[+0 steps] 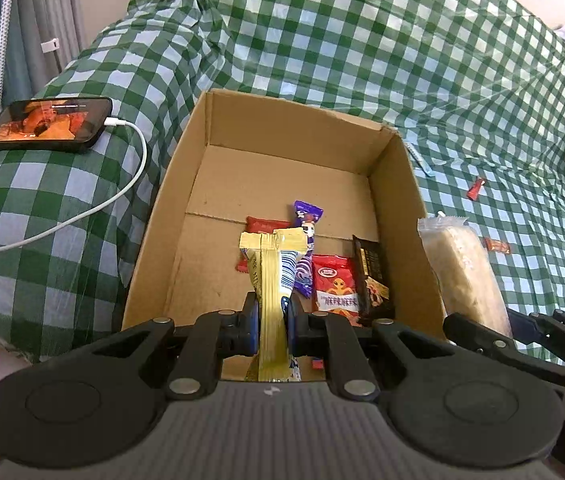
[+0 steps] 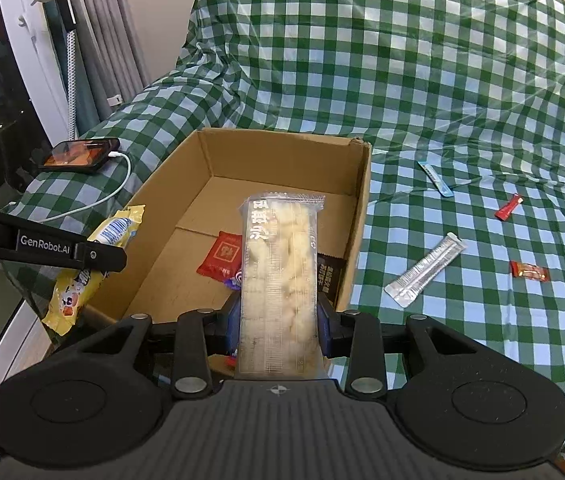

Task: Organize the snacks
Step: 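Carry the yellow bar and rice-cracker packet over the box, then open both tools to drop the yellow bar and rice-cracker packet into the box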

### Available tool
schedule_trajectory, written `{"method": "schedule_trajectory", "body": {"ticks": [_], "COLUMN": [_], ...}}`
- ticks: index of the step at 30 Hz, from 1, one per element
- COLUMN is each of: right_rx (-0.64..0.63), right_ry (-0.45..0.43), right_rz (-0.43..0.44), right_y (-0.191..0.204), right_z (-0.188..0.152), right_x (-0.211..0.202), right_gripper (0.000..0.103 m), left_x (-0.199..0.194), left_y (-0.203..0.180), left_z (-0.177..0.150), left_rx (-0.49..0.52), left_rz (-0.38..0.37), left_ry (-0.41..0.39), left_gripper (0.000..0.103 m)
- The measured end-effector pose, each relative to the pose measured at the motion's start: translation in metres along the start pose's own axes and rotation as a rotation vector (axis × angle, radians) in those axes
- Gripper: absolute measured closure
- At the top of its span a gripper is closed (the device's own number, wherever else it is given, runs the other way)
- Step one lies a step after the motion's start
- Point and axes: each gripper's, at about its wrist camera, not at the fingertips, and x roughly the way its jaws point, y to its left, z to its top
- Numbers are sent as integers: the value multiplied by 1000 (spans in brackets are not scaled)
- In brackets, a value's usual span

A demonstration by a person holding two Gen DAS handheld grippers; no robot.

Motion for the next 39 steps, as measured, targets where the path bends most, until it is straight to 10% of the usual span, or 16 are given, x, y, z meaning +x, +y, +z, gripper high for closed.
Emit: {"method": "schedule_trajectory", "body": {"ticks": [24, 26, 28, 29, 32, 39], "right_rx": [-2, -2, -5, -7, -6, 19], "right_ry": [56, 59, 57, 58, 69, 136], "right_rz": [22, 22, 27, 31, 22, 33], "right_y": [4, 3, 4, 4, 6, 7], "right_z": [30, 31, 33, 33, 31, -2], "right_x": [90, 94, 97, 98, 95, 64], "right_gripper": [65, 64, 62, 49, 17, 14], "left_x": [86, 89, 90, 89, 78, 54], "left_y": [6, 6, 7, 8, 10, 20], "left_z": [42, 42, 43, 42, 36, -8], "left_rx": [31, 33, 22, 12, 26, 28], "left_rz": [47, 54, 58, 71, 107, 130], "left_ry": [70, 69, 72, 66, 21, 116], "left_gripper": [88, 80, 14, 2, 0, 0]}}
